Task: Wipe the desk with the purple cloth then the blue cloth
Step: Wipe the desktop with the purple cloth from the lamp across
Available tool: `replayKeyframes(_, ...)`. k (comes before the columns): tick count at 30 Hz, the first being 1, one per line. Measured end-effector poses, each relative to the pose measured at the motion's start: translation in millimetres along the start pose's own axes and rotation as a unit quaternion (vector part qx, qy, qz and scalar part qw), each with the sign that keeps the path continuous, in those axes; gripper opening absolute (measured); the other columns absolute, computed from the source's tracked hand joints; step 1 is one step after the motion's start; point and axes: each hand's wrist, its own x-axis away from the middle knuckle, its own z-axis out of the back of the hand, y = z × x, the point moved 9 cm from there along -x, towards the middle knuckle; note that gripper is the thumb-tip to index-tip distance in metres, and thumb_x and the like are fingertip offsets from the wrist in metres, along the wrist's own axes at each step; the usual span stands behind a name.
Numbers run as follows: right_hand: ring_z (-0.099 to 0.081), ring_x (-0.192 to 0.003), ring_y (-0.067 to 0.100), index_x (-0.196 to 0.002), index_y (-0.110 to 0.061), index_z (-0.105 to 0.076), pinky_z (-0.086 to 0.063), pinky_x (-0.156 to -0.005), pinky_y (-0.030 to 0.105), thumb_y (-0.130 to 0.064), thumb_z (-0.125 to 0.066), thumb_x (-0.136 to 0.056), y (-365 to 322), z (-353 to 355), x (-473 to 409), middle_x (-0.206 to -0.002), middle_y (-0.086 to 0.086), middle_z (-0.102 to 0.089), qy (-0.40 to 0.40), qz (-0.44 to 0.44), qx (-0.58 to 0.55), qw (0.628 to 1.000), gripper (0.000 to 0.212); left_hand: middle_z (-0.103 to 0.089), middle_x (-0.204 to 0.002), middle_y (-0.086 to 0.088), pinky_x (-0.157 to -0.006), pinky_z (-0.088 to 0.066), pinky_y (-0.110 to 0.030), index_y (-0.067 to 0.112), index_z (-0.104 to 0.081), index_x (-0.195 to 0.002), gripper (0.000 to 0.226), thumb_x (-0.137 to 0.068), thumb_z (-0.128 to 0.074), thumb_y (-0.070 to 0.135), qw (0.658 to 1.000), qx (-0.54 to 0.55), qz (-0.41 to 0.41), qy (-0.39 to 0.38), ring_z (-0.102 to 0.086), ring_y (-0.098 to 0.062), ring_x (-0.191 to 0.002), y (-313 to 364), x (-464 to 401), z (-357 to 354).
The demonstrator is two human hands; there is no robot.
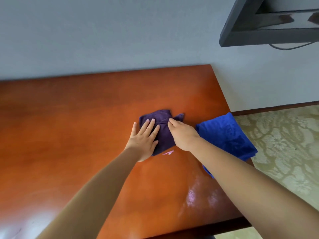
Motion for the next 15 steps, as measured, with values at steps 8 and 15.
replayKeyframes(8, -0.032, -0.138, 0.019, -0.15, -0.01, -0.023, -0.043, -0.101, 0.033, -0.001, -0.048, -0.095, -18, -13, 43, -0.16, 0.001, -0.012, -0.004, 0.017, 0.01, 1.0, 0.061, 0.012, -0.161, -0.003, -0.113, 0.006, -0.063, 0.031, 0.007, -0.153, 0.061, -0.1, -0.016, 0.052, 0.999, 0.002, -0.023, -0.027, 0.009, -0.022, -0.148, 14, 45, -7)
replayKeyframes(15, -0.031, -0.139, 0.016, -0.146, -0.013, -0.032, -0.04, -0.102, 0.031, 0.001, -0.051, -0.092, -38, -34, 83, -0.16, -0.002, -0.015, -0.01, 0.045, 0.05, 0.998, 0.06, -0.025, -0.152, -0.004, -0.115, 0.002, -0.058, 0.03, -0.011, -0.153, 0.063, -0.098, -0.021, 0.058, 0.997, -0.018, -0.08, -0.001, -0.022, -0.027, -0.138, 44, 94, -10)
